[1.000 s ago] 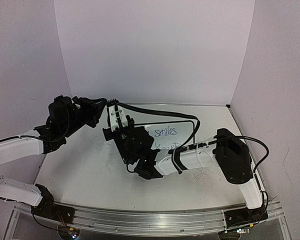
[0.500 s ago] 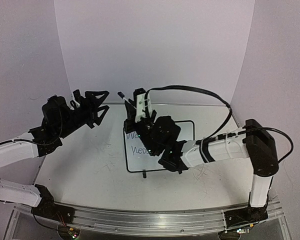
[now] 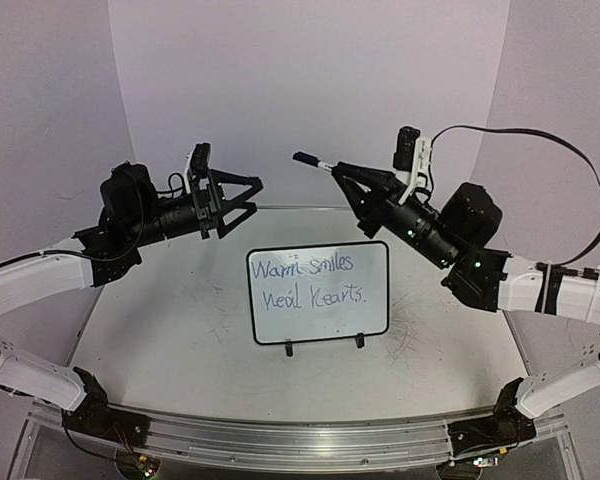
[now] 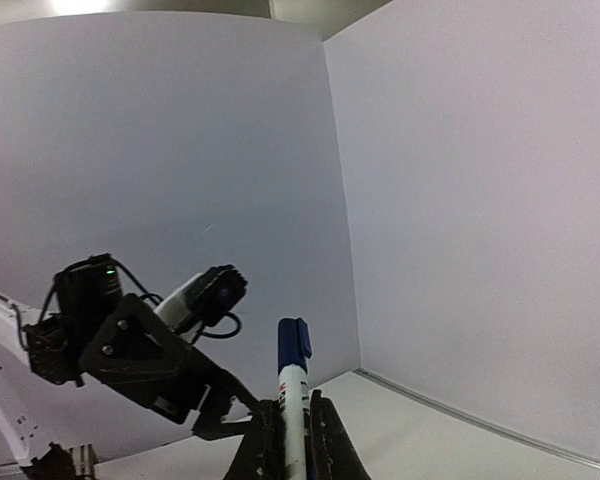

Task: Write a sentence on the whiteboard
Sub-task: Pass from the right arm to the left

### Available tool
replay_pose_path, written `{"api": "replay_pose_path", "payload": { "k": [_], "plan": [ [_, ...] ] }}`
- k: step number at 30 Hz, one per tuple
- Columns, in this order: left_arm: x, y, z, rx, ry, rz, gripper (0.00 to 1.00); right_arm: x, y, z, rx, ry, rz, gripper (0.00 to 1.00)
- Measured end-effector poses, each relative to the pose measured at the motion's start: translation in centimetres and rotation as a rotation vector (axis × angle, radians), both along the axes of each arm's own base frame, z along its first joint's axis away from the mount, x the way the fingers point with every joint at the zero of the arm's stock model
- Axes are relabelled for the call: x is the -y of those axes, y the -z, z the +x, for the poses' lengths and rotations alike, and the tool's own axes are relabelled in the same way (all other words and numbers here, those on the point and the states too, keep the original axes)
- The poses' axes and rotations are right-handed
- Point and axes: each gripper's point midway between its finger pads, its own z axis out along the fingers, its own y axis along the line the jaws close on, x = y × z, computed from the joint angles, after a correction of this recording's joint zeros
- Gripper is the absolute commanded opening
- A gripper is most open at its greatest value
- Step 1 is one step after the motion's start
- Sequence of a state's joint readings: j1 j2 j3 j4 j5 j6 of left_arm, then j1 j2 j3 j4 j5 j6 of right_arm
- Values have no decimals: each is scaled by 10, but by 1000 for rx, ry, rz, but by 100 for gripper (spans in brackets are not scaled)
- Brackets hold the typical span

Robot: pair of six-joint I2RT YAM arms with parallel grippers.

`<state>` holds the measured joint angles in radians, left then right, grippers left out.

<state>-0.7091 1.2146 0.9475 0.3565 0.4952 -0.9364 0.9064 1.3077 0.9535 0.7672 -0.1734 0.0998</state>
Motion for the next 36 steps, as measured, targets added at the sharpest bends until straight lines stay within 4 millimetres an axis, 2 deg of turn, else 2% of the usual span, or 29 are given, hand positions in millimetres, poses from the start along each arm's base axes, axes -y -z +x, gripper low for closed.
{"api": "replay_pose_path", "payload": {
  "k": [2,5,8,10,12,16,19,22,25,33,36],
  "plan": [
    [11,0,-11,27,88,17,99,-1,-1,-11,-9,-69,-15,0],
    [27,-8,-31,74,202,24,96,-9,11,-22,-48,-160,-54,0],
    [38,-16,-51,114,288,18,88,-17,24,-29,-91,-227,-93,0],
    [40,-21,-58,137,321,15,78,-20,30,-33,-109,-264,-110,0],
    [41,-21,-61,142,337,15,68,-22,33,-36,-121,-288,-119,0],
    [41,-20,-62,150,346,19,58,-24,37,-40,-141,-325,-128,0],
    [41,-20,-63,148,350,19,44,-25,39,-43,-150,-351,-135,0],
    [41,-20,-63,146,354,19,37,-25,40,-46,-153,-372,-137,0],
    [42,-18,-64,142,361,21,25,-26,40,-49,-154,-388,-139,0],
    [46,-11,-62,124,375,32,3,-31,48,-51,-180,-426,-150,0],
    [46,-12,-62,136,374,30,0,-32,49,-50,-186,-434,-148,0]
  ]
}}
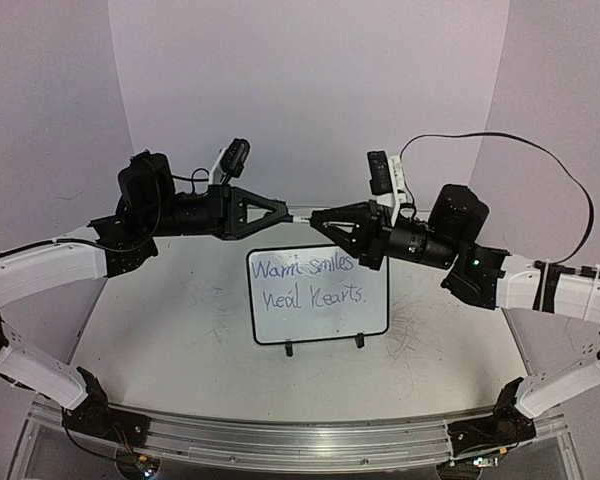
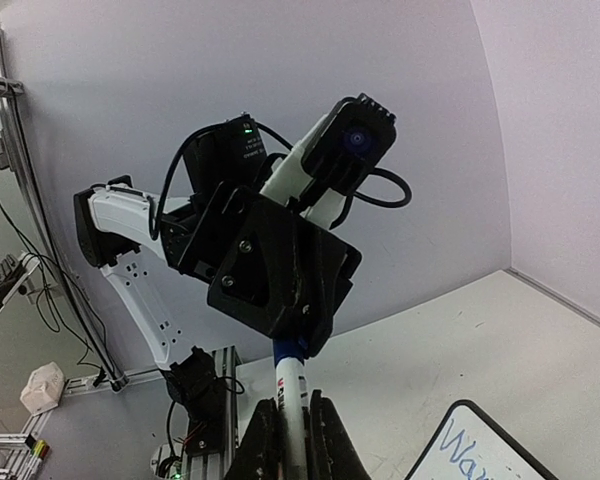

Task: Write a sentence on the whiteboard
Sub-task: Pass from the right arm to the left

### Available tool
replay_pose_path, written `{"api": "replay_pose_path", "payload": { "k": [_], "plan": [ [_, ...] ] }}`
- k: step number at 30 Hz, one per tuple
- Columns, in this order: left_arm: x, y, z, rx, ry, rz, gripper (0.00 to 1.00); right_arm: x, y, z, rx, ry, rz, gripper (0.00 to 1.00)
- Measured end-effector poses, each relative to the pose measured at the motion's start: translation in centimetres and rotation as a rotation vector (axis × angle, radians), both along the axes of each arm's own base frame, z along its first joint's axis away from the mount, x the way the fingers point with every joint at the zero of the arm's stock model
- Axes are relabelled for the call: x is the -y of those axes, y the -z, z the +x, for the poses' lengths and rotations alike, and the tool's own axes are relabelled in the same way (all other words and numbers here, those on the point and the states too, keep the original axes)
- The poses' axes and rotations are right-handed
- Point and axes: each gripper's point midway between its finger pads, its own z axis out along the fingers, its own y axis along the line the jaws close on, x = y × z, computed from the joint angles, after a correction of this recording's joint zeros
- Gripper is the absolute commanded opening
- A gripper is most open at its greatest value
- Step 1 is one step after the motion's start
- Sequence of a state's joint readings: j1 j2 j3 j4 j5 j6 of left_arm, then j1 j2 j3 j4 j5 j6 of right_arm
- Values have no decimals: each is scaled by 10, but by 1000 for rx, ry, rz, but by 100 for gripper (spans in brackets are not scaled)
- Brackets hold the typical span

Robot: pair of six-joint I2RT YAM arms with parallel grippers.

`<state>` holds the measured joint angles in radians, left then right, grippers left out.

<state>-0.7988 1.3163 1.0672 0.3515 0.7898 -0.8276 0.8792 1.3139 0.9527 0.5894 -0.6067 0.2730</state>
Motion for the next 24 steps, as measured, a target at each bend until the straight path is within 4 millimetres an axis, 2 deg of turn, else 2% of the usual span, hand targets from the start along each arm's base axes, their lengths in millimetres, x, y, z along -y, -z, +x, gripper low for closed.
{"api": "replay_pose_path", "payload": {
  "k": [8,13,17,18,19,21,23,24],
  "plan": [
    [0,-6,11,54,-72,-20,0,-7,-7,14,-59,-20,36,0],
    [-3,-24,25,110,-167,-67,0,-15,-23,26,-88,-33,122,0],
    [-7,-35,26,151,-198,-96,0,-15,-32,27,-98,-38,166,1],
    [-7,-37,27,156,-207,-100,0,-14,-33,27,-107,-35,170,11],
    [-7,-36,27,156,-217,-100,0,-13,-31,28,-118,-31,171,26],
    [-7,-32,26,150,-230,-92,0,-11,-26,29,-146,-23,167,46],
    [-5,-20,23,133,-238,-67,0,-6,-13,32,-180,9,144,76],
    [-7,-11,24,119,-250,-49,0,-3,-4,34,-200,27,124,83]
  ]
}}
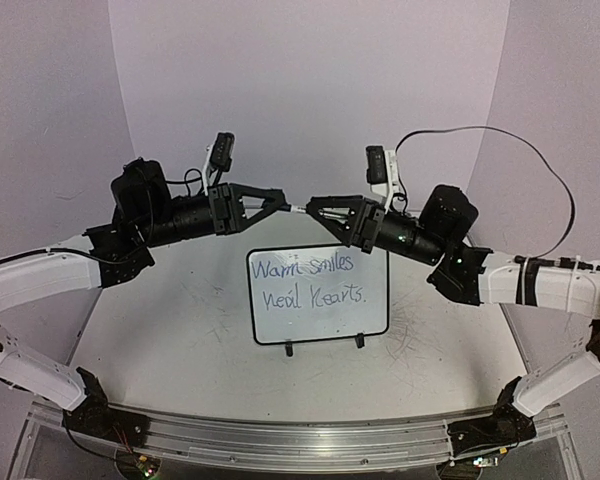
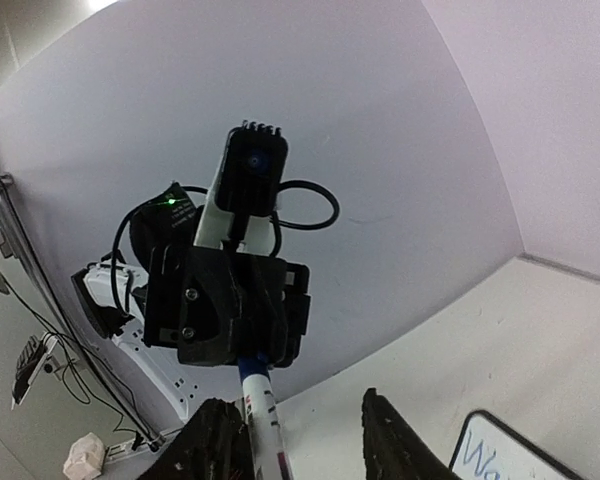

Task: Write a sentence on the whiteboard
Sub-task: Pass from the right arm to the left, then put down the whiteboard marker at the center of the board.

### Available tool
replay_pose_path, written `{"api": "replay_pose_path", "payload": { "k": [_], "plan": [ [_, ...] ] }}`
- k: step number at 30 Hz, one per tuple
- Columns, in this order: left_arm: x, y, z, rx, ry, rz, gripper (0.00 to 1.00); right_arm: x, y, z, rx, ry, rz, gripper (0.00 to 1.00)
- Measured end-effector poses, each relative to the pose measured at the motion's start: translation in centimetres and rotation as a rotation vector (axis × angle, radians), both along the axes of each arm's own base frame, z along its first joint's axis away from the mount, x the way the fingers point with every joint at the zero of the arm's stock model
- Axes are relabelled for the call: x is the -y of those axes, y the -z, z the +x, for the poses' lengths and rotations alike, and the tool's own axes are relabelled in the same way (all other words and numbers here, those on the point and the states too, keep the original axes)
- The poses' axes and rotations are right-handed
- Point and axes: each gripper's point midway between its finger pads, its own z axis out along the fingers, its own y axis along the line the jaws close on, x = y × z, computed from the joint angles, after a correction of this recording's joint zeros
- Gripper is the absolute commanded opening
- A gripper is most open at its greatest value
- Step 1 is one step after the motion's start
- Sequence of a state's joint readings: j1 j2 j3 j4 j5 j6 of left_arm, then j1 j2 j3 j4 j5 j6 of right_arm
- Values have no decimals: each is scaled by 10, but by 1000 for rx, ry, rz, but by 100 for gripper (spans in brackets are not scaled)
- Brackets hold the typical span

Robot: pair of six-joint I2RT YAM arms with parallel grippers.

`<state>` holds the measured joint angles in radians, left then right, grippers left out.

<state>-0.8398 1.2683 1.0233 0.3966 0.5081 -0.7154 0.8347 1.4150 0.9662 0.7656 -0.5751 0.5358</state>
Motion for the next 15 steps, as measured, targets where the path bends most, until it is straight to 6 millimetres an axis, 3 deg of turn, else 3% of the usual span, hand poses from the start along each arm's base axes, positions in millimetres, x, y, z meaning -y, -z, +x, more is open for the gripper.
{"api": "replay_pose_path", "payload": {
  "k": [2,5,7,11,13,15],
  "plan": [
    [-11,15,10,-41,-58,23,0,8,19,4,-39,46,-53,91],
    [-45,18,37,-73,-212,21,0,25,35,13,-68,151,-123,98],
    [-71,5,50,-57,-324,-15,0,40,34,17,-64,233,-151,98],
    [-112,-31,49,7,-500,-88,0,74,14,22,-18,402,-165,96],
    [-122,-41,58,2,-579,-61,0,87,8,23,5,460,-174,87],
    [-127,-50,78,-16,-660,-7,0,95,6,23,22,493,-192,88]
  ]
}}
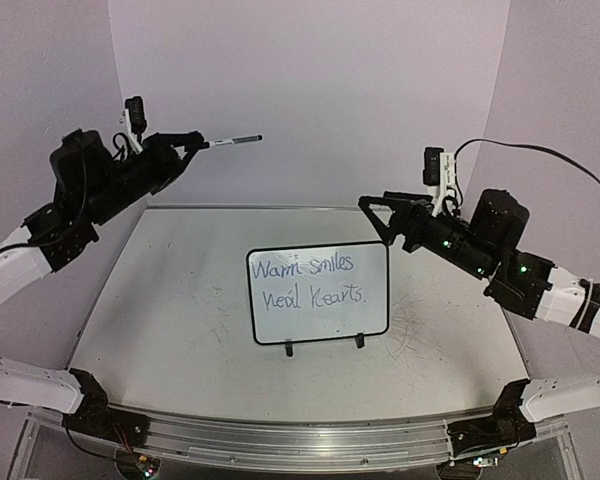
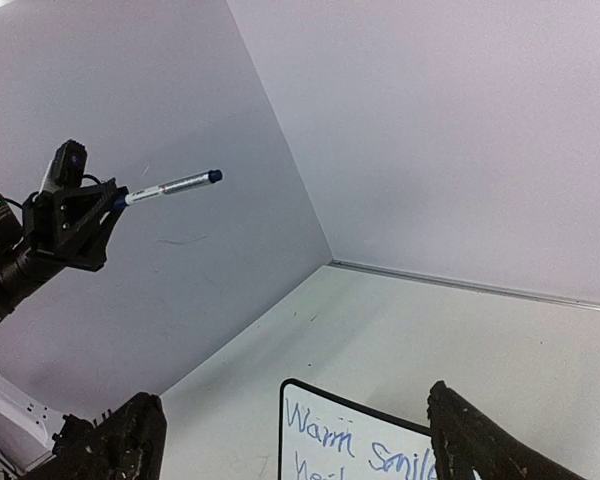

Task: Write a sentence on the whiteboard
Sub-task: Put down the whiteboard marker at the center of the board.

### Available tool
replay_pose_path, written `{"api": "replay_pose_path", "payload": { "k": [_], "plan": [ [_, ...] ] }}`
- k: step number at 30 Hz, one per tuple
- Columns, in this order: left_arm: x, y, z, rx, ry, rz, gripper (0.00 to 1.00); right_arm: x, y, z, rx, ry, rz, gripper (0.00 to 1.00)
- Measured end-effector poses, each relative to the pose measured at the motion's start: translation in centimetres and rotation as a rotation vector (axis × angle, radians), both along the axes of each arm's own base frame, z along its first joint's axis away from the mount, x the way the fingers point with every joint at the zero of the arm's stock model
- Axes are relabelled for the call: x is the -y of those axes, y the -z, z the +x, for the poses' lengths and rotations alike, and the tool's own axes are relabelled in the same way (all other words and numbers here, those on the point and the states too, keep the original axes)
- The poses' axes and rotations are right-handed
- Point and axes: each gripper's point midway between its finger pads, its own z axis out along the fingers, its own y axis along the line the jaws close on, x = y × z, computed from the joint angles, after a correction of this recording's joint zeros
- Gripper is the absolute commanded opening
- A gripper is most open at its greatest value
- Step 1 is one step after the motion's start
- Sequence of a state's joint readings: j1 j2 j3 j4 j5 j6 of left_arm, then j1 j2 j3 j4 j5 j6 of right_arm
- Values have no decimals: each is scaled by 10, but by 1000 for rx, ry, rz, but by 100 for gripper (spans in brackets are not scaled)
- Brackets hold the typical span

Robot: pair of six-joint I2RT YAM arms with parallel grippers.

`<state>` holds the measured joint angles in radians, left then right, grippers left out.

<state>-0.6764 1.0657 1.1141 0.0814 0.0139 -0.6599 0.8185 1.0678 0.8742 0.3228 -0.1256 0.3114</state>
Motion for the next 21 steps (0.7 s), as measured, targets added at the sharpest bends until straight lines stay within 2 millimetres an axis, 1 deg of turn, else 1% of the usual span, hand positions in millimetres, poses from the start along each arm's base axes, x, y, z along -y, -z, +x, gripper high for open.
{"api": "replay_pose_path", "payload": {
  "k": [1,2,3,4,6,8,9,10,12,13,16,19,21],
  "plan": [
    [-3,-1,11,-19,-33,21,0,2,0,0,7,9,-13,94],
    [-7,3,24,-43,-61,41,0,5,1,-1,10,18,-26,97],
    [-16,18,40,-86,-98,71,0,7,2,-1,15,28,-40,98],
    [-28,38,53,-136,-132,98,0,10,3,-1,19,36,-50,98],
    [-58,84,73,-246,-193,134,0,15,3,-3,29,51,-63,98],
    [-89,133,84,-362,-240,142,0,21,2,-5,40,66,-74,98],
    [-103,158,87,-419,-256,134,0,24,1,-6,45,73,-79,98],
    [-114,183,86,-475,-265,122,0,26,1,-7,49,80,-83,98],
    [-123,228,79,-571,-242,86,0,31,0,-8,57,92,-90,98],
    [-123,253,72,-625,-222,70,0,32,-1,-9,61,96,-94,98],
    [-118,311,50,-756,-170,34,0,35,0,-10,68,103,-107,98],
    [-115,352,27,-851,-141,7,0,36,1,-10,67,106,-117,98],
    [-114,370,17,-896,-134,-3,0,36,3,-9,65,108,-123,98]
  ]
}}
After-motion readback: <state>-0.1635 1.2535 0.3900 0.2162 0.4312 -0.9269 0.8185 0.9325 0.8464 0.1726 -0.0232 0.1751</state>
